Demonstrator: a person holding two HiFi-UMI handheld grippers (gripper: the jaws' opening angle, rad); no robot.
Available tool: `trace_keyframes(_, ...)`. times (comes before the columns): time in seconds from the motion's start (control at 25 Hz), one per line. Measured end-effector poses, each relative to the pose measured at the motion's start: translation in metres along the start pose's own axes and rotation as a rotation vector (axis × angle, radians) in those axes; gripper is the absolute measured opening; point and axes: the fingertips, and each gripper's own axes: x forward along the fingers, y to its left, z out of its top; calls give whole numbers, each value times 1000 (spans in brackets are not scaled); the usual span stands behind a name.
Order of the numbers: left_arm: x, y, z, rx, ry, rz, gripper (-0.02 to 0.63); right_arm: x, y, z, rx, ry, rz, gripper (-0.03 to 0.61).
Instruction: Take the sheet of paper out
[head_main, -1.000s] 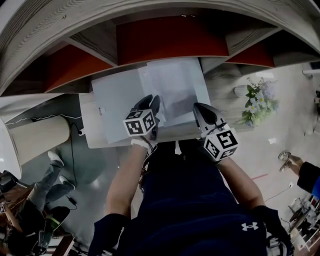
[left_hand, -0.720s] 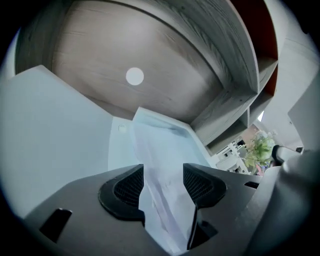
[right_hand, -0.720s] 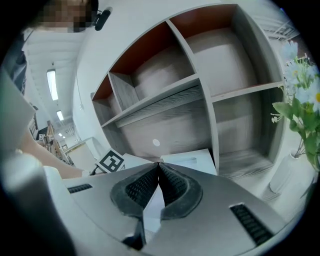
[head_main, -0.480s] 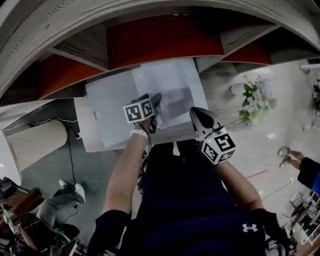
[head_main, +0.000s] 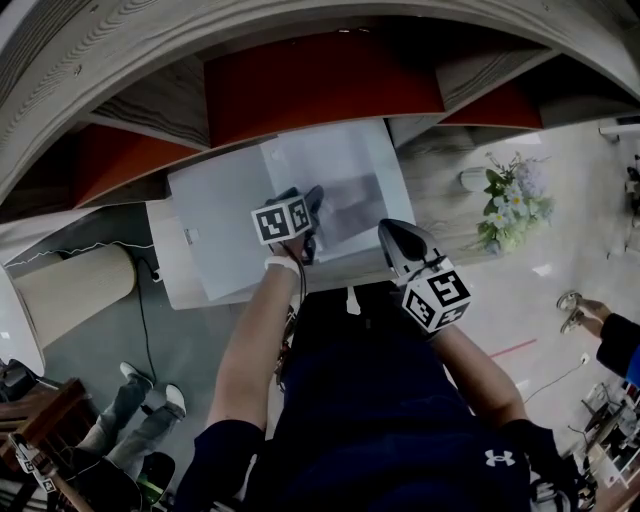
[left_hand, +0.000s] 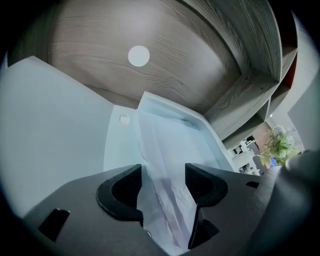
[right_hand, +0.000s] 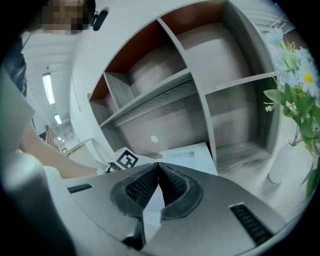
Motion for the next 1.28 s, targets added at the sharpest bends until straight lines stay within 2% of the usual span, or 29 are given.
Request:
trace_keyframes(0.08, 0, 0, 0, -2, -6, -5, 279, 0, 1, -2, 2, 5, 3, 14)
trace_keyframes(0.24, 5, -17, -6, 3, 28, -95, 261, 1, 0, -5, 3, 11, 6, 14)
trace_keyframes(0.44, 8, -22, -7, 34, 46, -109, 248, 0, 3, -6, 0, 16, 18, 14)
trace_keyframes(0.72, 11, -14, 3, -27, 26, -122, 167, -2, 3, -6, -4, 25, 21, 14)
trace_keyframes(0.84, 12, -14, 1, -35, 32, -132, 57, -3, 3, -6, -2, 25, 22, 14)
trace_keyframes(0.88, 11, -14, 1, -54, 22, -141, 41, -3, 3, -6, -1, 25, 23, 14)
trace_keyframes(1.04, 8, -16, 2, -163, -12, -199, 20, -3, 5, -8, 6, 29, 28, 14)
trace_keyframes(1.28, 4, -15, 2, -197, -13, -248, 17, -4, 9, -9, -2, 36, 37, 14)
